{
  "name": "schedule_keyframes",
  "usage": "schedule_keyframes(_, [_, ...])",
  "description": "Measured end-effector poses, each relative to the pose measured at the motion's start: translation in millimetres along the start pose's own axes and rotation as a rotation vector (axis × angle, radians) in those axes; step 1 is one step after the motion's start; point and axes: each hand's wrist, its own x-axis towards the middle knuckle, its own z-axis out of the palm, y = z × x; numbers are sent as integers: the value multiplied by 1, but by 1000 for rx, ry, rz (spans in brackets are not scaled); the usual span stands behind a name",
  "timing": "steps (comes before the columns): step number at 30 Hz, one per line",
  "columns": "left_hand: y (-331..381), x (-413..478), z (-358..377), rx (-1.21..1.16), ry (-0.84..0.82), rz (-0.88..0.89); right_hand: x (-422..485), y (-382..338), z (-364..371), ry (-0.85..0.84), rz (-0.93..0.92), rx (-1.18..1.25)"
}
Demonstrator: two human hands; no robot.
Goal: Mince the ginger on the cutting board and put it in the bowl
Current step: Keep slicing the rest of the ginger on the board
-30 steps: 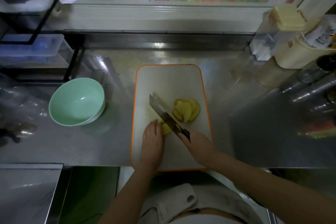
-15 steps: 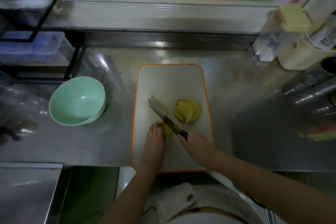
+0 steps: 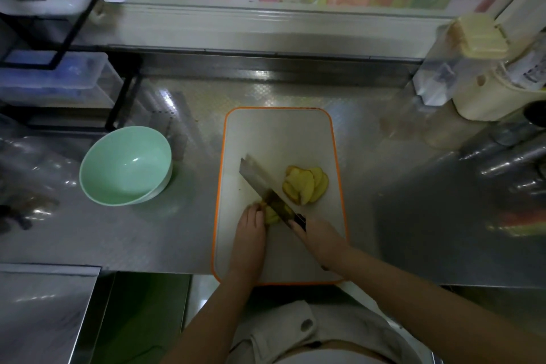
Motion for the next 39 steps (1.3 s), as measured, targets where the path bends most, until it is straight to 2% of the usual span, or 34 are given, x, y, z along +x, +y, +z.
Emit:
schedule_keyframes(6, [1, -1, 0, -49, -7, -40, 9, 5, -18, -18, -53, 9])
schedule_keyframes(15, [0, 2, -5, -39, -83, -54, 2, 8, -7, 122, -64, 15])
schedule_keyframes(22, [0, 6, -21, -197, -98, -83, -9, 4, -13, 190, -77, 53])
schedule_keyframes(26, [5, 11, -25, -249, 41, -229, -17, -4, -17, 159, -98, 34])
schedule_keyframes(29, [9, 15, -24, -238, 40, -362, -18, -4, -14, 139, -61, -3])
schedule_keyframes(39, [6, 22, -24, -202, -11, -361, -20, -9, -8, 84, -30, -53])
